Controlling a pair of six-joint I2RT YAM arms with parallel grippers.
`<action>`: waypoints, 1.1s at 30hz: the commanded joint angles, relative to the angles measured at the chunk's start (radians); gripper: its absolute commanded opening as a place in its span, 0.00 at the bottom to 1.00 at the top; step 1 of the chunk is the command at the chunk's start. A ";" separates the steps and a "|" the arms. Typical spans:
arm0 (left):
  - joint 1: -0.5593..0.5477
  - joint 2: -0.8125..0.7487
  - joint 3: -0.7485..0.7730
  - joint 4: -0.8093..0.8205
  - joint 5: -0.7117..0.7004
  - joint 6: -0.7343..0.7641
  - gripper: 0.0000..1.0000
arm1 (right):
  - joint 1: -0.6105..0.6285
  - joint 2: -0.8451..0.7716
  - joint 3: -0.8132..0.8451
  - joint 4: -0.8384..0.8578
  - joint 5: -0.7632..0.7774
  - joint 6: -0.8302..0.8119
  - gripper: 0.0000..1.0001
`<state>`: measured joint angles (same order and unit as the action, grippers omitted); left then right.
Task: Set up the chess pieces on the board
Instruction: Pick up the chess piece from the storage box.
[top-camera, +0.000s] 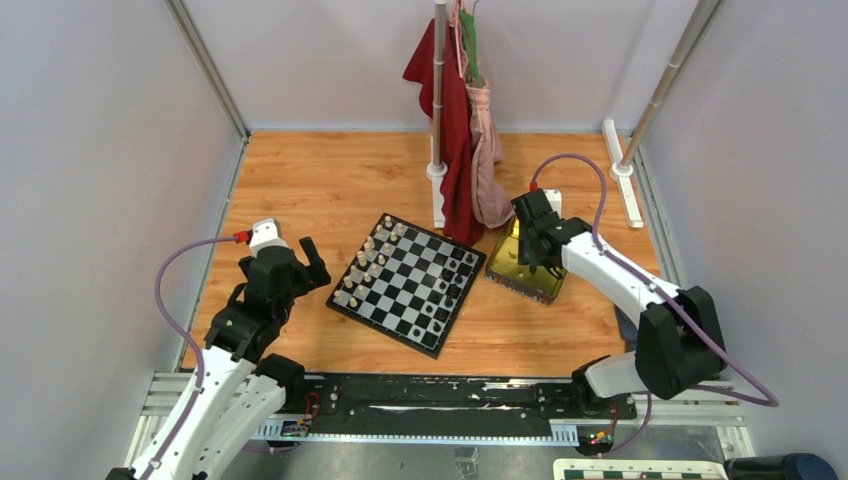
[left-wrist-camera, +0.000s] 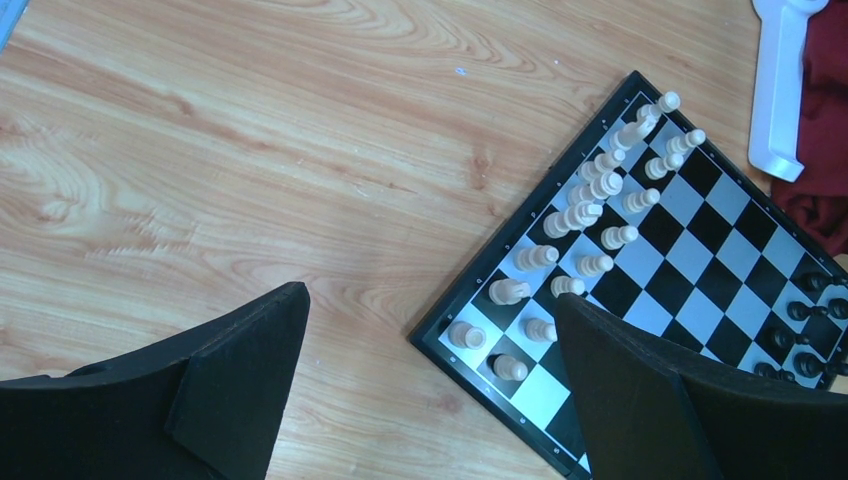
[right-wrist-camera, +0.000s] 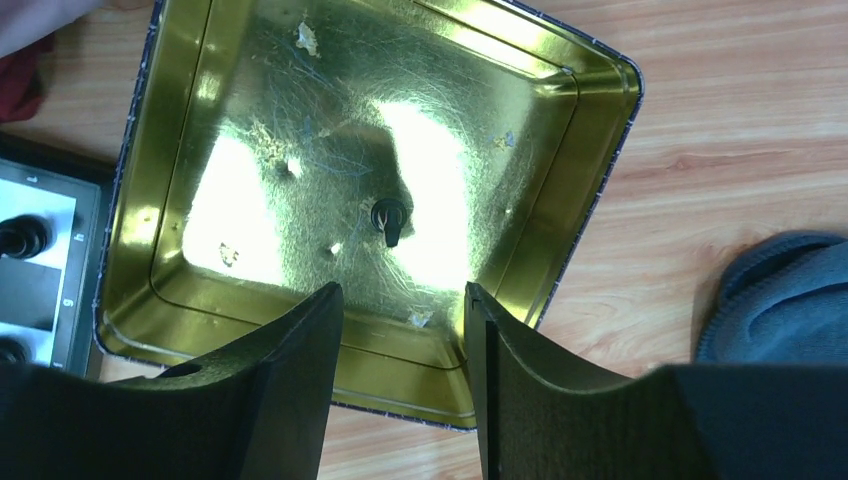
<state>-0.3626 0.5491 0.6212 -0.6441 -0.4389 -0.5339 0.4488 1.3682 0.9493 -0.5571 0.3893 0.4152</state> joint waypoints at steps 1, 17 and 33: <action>-0.010 0.010 -0.005 0.000 -0.014 -0.003 1.00 | -0.037 0.037 -0.021 0.048 -0.033 0.025 0.51; -0.010 0.030 -0.003 -0.005 -0.024 -0.003 1.00 | -0.088 0.181 -0.023 0.112 -0.102 0.016 0.42; -0.010 0.033 0.000 -0.008 -0.027 -0.005 1.00 | -0.115 0.213 -0.040 0.126 -0.132 0.014 0.19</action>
<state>-0.3626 0.5781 0.6212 -0.6449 -0.4500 -0.5339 0.3538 1.5684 0.9310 -0.4282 0.2649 0.4244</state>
